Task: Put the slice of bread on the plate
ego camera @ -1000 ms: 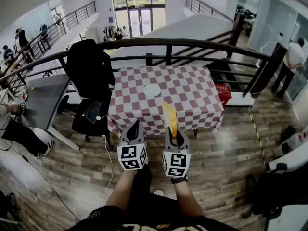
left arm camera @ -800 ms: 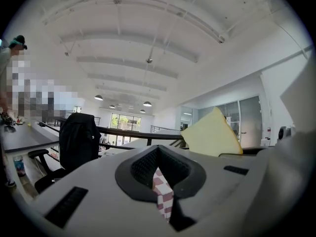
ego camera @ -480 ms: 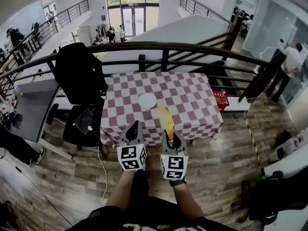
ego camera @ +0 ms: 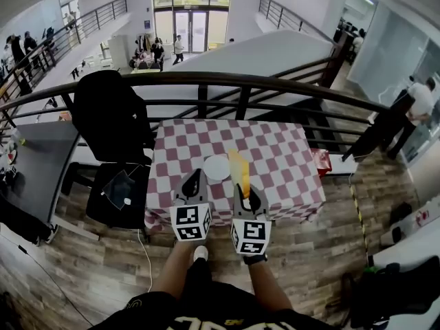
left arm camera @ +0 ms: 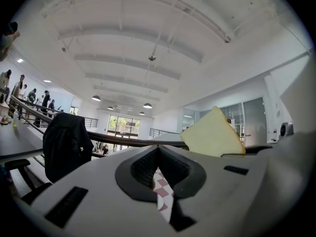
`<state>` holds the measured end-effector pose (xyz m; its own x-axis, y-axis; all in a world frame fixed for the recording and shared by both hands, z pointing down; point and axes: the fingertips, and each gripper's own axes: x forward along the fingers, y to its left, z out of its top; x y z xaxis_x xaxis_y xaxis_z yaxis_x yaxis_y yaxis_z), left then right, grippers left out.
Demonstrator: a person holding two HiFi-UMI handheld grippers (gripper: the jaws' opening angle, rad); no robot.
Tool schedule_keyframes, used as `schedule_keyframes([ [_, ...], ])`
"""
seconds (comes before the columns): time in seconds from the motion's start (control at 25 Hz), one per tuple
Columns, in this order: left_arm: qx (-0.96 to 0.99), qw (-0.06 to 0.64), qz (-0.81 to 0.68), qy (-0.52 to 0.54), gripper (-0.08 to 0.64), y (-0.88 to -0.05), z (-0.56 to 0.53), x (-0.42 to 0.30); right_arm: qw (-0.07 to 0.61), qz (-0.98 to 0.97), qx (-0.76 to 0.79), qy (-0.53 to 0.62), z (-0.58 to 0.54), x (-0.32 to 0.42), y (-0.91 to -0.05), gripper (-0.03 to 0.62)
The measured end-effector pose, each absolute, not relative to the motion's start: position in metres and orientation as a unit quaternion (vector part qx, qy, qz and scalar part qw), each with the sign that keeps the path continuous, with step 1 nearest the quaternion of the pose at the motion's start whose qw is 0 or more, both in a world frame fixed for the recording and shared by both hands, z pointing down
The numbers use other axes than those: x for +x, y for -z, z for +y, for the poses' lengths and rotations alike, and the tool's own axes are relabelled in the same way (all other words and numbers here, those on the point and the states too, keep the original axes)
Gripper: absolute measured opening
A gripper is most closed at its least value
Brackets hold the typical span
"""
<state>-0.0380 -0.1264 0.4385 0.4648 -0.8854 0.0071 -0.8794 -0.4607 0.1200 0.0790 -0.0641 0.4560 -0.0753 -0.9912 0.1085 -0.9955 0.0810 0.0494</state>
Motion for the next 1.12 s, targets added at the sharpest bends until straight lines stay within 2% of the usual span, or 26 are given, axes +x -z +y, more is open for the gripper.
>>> schedule_keyframes([
  [0.36, 0.847, 0.066, -0.527, 0.034, 0.018, -0.443, -0.218, -0.069, 0.058, -0.751, 0.657, -0.027, -0.163, 0.047, -0.458, 0.098],
  [0.6, 0.85, 0.08, -0.52, 0.028, 0.018, -0.459, -0.255, -0.064, 0.059, -0.762, 0.643, -0.045, -0.198, 0.034, -0.474, 0.098],
  [1.12, 0.838, 0.126, -0.53, -0.013, 0.018, -0.507, -0.313, -0.03, 0.053, -0.738, 0.659, -0.137, -0.252, 0.114, -0.518, 0.098],
])
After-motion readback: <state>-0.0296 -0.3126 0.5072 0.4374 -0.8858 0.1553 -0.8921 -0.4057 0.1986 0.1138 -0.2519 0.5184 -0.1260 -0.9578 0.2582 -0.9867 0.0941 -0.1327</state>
